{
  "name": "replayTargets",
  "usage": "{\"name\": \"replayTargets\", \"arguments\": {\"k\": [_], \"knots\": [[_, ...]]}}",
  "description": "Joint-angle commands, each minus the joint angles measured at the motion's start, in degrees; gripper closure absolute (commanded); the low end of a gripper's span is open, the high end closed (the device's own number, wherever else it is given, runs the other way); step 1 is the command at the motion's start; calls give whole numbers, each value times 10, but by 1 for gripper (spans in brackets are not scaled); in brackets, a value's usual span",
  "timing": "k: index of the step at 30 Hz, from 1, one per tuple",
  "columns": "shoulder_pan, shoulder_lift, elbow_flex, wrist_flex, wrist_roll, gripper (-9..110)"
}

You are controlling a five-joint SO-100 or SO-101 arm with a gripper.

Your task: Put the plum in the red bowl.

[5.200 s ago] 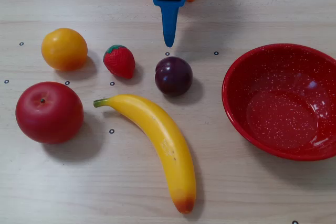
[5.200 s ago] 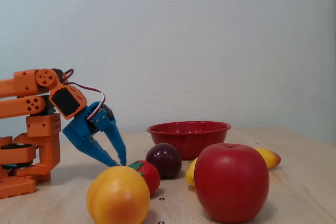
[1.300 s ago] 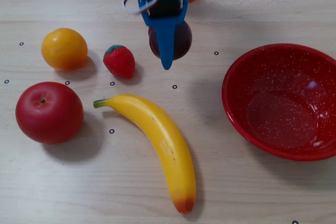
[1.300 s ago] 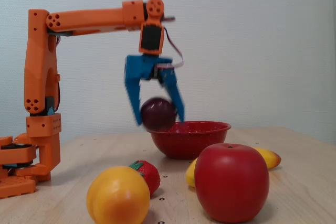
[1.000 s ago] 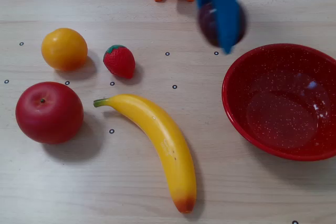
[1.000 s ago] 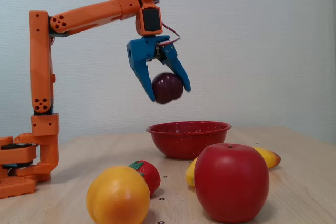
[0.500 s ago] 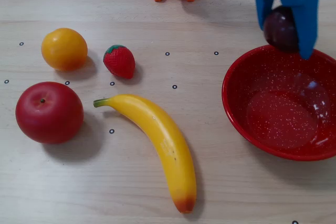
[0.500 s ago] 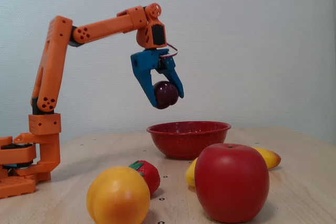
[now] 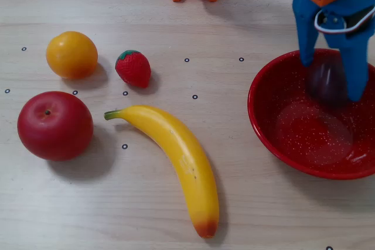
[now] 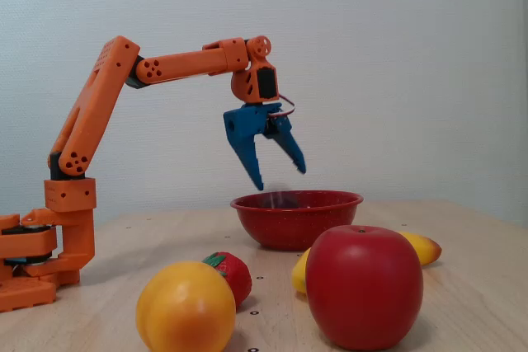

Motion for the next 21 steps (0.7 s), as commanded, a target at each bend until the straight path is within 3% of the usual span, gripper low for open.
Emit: {"name": "replayTargets", "arguments": {"k": [1,10,18,21], "knots": [[0,27,-42,-24,-1,60],[-20,60,-60,-40,1,69],[-54,172,-35,-22,-18,97],[-72,222,-10,-19,-25,101]]}}
